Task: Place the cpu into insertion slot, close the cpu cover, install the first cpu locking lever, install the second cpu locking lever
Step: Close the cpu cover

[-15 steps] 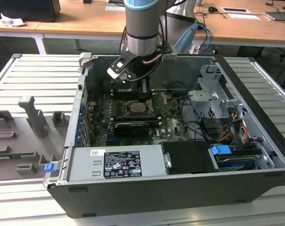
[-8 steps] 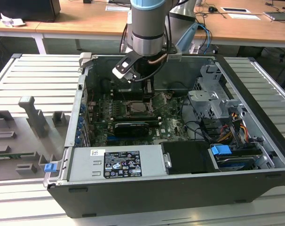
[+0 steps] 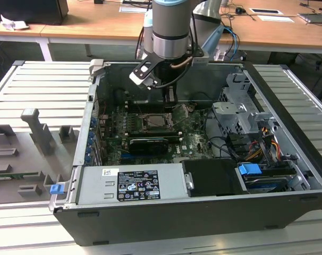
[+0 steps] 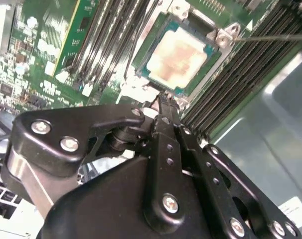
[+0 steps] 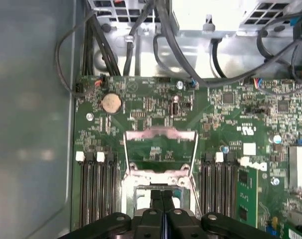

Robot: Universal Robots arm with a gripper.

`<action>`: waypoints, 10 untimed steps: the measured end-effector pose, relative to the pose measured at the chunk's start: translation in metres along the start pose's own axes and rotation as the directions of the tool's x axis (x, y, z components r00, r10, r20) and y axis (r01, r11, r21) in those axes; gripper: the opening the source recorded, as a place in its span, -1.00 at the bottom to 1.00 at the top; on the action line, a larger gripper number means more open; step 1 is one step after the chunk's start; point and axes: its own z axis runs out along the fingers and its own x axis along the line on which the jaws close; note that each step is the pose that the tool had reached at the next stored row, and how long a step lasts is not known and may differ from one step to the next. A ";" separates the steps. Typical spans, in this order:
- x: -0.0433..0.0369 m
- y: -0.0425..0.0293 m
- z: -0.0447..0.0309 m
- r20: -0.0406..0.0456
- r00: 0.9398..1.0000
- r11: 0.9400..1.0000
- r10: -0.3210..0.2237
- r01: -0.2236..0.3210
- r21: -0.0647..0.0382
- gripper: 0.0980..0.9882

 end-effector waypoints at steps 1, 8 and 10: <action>0.0000 0.0012 -0.0001 0.000 1.000 1.000 0.000 0.000 0.003 -0.98; 0.0002 0.0027 -0.0143 0.000 1.000 1.000 0.000 0.000 0.017 -0.98; 0.0002 0.0057 -0.0154 -0.001 1.000 1.000 0.000 0.000 0.022 -0.98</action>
